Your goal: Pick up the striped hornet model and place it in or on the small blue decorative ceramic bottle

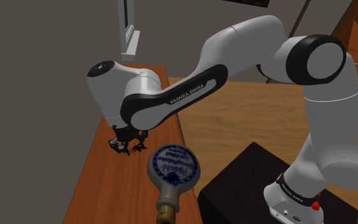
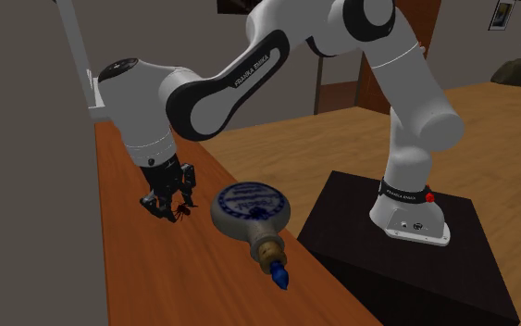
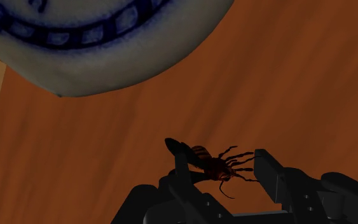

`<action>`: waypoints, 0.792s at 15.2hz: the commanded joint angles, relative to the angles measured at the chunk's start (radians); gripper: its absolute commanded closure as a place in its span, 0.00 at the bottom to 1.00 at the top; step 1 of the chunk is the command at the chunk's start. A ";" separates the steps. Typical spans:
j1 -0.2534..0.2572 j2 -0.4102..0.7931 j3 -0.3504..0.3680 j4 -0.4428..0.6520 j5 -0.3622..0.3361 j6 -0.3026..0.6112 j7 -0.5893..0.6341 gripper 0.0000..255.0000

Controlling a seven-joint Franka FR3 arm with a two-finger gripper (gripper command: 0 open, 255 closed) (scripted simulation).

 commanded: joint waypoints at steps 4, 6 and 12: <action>0.003 0.008 0.001 0.002 0.001 0.004 0.001 1.00; 0.001 -0.005 0.006 0.010 0.008 -0.015 -0.006 1.00; -0.002 -0.038 0.017 0.042 0.028 -0.075 -0.025 1.00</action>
